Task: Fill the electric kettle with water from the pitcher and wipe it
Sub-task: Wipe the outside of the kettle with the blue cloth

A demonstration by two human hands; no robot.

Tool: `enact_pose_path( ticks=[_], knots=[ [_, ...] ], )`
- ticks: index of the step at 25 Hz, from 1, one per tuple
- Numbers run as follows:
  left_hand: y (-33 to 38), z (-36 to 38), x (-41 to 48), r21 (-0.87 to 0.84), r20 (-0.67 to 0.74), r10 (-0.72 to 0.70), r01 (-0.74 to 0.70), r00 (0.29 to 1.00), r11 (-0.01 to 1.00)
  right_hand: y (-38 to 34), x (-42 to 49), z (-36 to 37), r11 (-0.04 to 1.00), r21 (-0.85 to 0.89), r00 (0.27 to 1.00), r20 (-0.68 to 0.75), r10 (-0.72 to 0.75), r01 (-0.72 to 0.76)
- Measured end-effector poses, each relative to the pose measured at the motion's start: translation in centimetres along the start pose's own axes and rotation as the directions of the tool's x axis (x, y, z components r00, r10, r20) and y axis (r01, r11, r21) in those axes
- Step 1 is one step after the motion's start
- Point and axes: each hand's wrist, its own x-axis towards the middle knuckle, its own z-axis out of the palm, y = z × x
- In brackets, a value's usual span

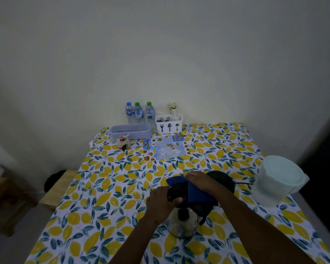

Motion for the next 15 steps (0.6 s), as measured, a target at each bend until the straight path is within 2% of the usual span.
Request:
enact_pose_path(
  ticks=[2,4,7,10,12,15],
  knots=[
    [-0.1,0.0,0.1,-0.008,0.005,-0.002,0.002,1.000,1.000,1.5,0.6,-0.4,0.999,0.035,0.999,0.035,0.036,-0.037],
    [-0.3,0.0,0.1,-0.023,0.014,0.003,-0.003,1.000,1.000,3.1,1.2,-0.3,0.982,0.165,0.995,0.053,0.081,-0.089],
    [0.1,-0.4,-0.1,-0.036,0.019,0.026,-0.025,0.999,0.999,4.9,1.9,0.4,0.847,0.501,0.983,0.115,0.140,-0.179],
    [0.1,-0.7,-0.1,-0.112,-0.006,0.053,-0.053,0.999,0.992,6.4,2.2,1.5,0.731,0.645,0.975,0.126,0.184,-0.221],
    [-0.1,-0.5,0.0,-0.123,-0.005,0.045,-0.045,0.999,0.991,7.7,1.8,2.9,0.682,0.702,0.973,0.070,0.221,-0.205],
    [-0.3,-0.1,0.1,-0.145,-0.011,0.034,-0.035,0.999,0.989,8.9,-0.2,5.5,0.527,0.844,0.978,-0.013,0.210,-0.101]
  ],
)
